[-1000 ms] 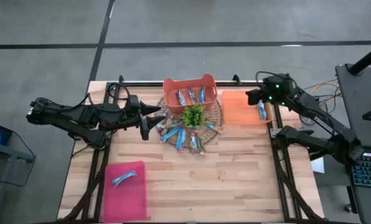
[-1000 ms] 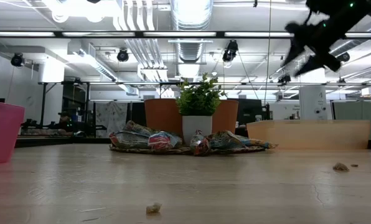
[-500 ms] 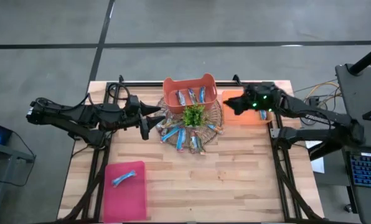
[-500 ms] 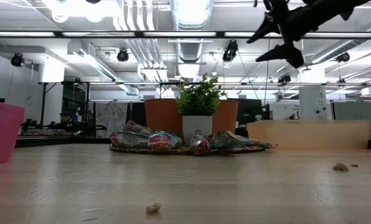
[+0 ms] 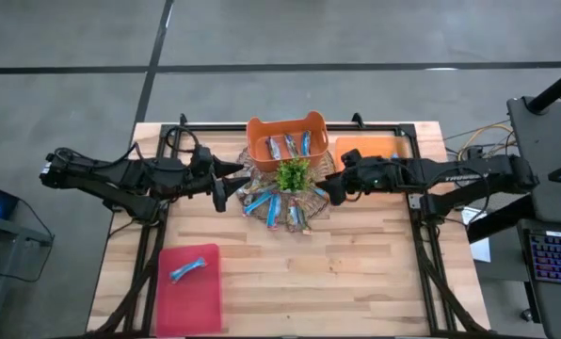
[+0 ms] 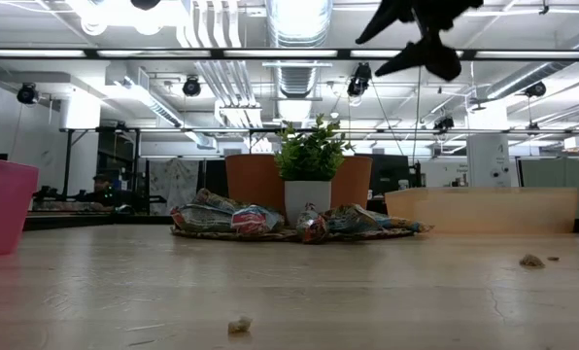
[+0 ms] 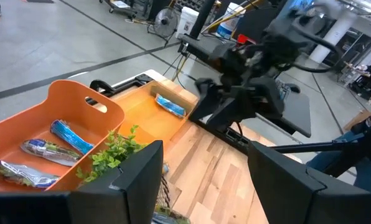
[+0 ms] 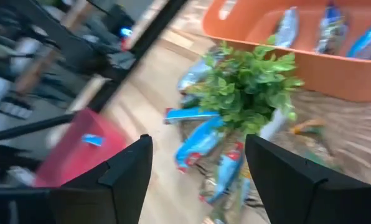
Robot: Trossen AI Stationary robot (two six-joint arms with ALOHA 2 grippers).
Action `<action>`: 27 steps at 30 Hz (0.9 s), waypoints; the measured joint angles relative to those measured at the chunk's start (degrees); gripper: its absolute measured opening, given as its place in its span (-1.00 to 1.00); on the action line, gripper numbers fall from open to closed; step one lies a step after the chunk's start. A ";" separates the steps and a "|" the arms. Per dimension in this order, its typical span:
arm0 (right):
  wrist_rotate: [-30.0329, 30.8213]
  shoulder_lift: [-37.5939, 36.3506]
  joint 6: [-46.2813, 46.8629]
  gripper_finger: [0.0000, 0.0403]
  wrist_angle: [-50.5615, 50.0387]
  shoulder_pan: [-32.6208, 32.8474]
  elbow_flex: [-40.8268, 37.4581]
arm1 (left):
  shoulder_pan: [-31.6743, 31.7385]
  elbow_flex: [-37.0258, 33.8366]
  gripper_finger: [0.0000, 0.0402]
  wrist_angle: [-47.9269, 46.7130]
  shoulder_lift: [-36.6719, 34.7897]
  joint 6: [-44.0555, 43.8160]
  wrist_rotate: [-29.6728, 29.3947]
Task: Pick and place Granola Bars by type
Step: Put the orange granola bar into the orange bin
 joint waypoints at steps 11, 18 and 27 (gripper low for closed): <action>13.94 17.05 4.59 0.16 -37.43 5.12 28.54 | 0.00 -0.70 0.07 0.22 0.26 -0.13 -0.04; 13.07 25.68 -2.05 0.24 -39.32 5.38 32.66 | 0.00 -2.70 0.07 0.08 0.26 -2.31 0.36; 10.57 31.49 15.15 0.47 -40.89 5.78 32.65 | 0.00 -2.89 0.07 0.85 0.22 -2.53 0.63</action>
